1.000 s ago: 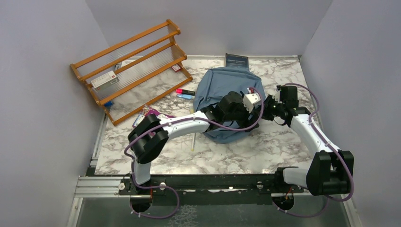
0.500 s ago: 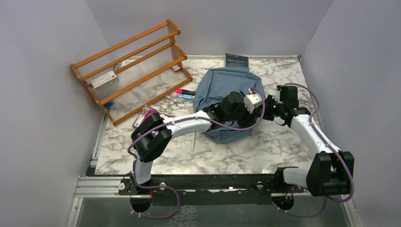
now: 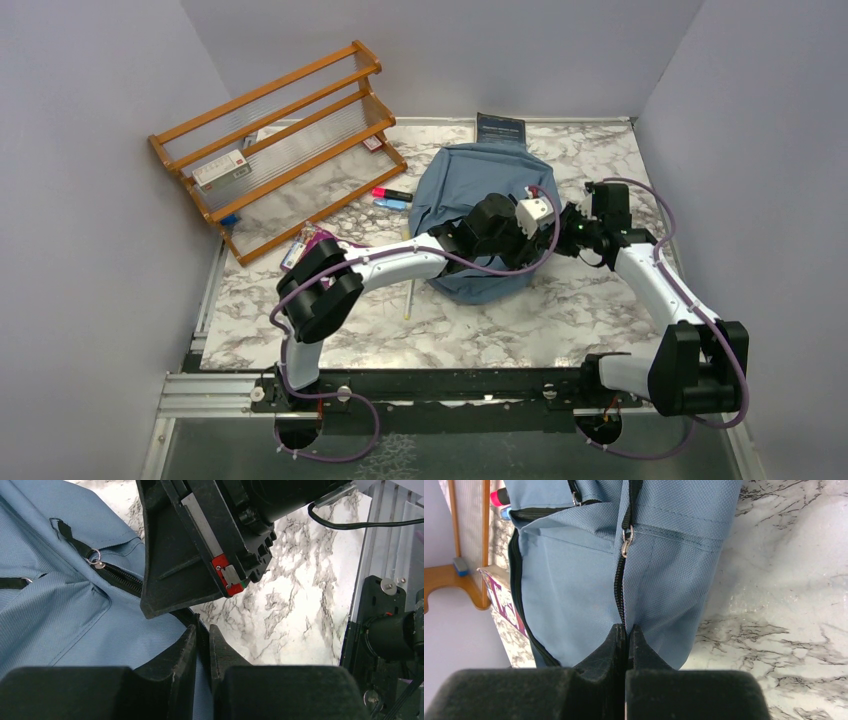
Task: Pack the student bag
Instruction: Unzip the student bag at the center of the board.
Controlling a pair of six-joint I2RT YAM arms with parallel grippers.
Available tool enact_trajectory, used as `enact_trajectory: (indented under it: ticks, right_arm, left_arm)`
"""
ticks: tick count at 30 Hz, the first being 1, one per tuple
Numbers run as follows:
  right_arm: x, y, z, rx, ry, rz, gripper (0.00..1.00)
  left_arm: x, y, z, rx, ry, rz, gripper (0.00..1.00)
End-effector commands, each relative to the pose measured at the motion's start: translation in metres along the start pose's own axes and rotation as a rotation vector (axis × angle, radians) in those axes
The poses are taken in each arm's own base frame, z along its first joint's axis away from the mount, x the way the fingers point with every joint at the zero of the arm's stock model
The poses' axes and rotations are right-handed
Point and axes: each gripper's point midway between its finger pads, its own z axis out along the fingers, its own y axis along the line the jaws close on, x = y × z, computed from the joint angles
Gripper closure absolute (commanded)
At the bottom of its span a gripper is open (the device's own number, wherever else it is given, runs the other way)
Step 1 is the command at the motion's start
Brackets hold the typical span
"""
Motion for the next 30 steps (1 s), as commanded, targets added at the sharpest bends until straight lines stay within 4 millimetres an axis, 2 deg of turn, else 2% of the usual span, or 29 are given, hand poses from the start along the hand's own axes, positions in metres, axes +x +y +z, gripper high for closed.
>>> enact_trajectory:
  ticks: [1, 8, 14, 16, 17, 20, 23, 26, 30]
  right_arm:
    - [-0.001, 0.005, -0.003, -0.035, -0.013, -0.019, 1.00]
    - [0.000, 0.003, -0.002, -0.032, -0.011, -0.018, 0.99]
    - [-0.001, 0.002, -0.002, -0.029, -0.014, -0.017, 1.00]
    - [-0.001, 0.002, -0.002, -0.027, -0.014, -0.015, 0.99]
    - [-0.001, 0.002, -0.002, -0.028, -0.013, -0.015, 0.99]
    - [0.001, 0.002, -0.001, -0.034, -0.009, -0.013, 0.99]
    - [0.002, 0.002, -0.001, -0.035, -0.007, -0.013, 0.99]
    - [0.002, 0.002, -0.001, -0.035, -0.006, -0.013, 0.99]
    - [0.001, 0.003, -0.002, -0.037, -0.006, -0.017, 0.99]
  left_arm:
    - [-0.042, -0.016, -0.017, 0.025, -0.109, 0.017, 0.85]
    - [-0.041, -0.017, -0.030, 0.012, -0.122, 0.018, 0.86]
    - [-0.027, -0.014, -0.036, -0.002, -0.095, 0.014, 0.99]
    - [-0.023, -0.013, -0.037, -0.006, -0.089, 0.013, 0.99]
    - [-0.021, -0.013, -0.037, -0.007, -0.086, 0.012, 0.98]
    - [-0.021, -0.012, -0.035, -0.009, -0.085, 0.009, 0.74]
    - [-0.026, -0.012, -0.030, -0.007, -0.089, 0.003, 0.59]
    - [-0.031, -0.011, -0.024, -0.004, -0.095, -0.001, 0.49]
    - [-0.033, -0.007, -0.019, -0.004, -0.096, -0.021, 0.41]
